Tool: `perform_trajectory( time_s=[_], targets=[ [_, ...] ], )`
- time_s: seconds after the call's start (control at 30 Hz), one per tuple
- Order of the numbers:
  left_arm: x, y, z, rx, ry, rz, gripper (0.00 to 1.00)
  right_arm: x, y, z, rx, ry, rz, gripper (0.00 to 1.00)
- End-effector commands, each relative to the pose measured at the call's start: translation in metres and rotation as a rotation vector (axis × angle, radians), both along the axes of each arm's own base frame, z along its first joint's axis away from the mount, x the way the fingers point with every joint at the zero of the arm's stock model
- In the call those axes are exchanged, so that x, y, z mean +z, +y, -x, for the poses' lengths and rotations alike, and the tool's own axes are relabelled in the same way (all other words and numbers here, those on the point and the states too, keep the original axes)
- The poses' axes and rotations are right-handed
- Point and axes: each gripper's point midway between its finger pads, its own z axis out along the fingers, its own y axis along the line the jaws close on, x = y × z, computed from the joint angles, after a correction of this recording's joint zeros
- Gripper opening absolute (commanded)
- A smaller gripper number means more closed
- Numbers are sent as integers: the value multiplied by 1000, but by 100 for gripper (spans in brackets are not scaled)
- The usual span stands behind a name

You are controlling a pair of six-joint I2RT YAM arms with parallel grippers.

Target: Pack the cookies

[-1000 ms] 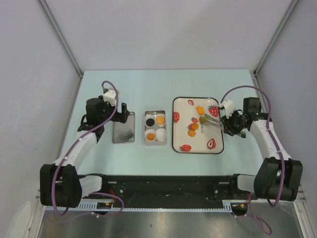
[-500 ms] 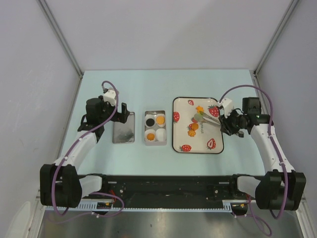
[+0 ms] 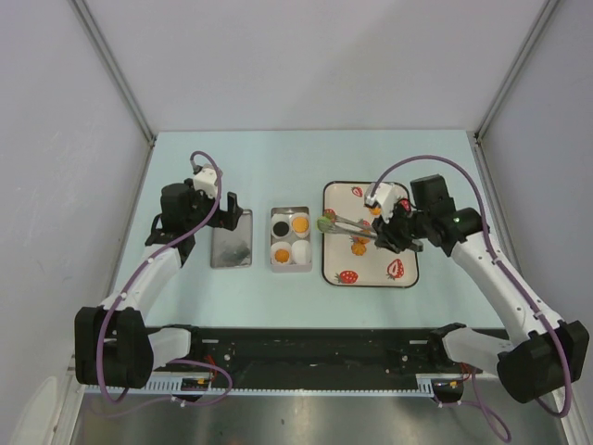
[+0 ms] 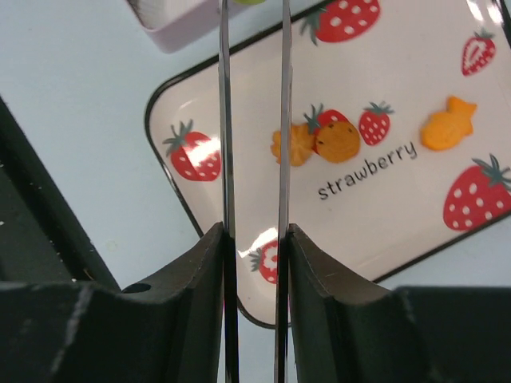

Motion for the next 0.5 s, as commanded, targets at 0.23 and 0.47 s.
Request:
perform_trajectory(
  time_s=[0.23,0.47],
  targets=[
    [19,-5,-6,-32,-54,-6,100,8,57,7,107,-22,-6,21],
    [18,-5,-8,-32,-50,-7,100,-2,65,7,130,-2,12,21]
  ],
)
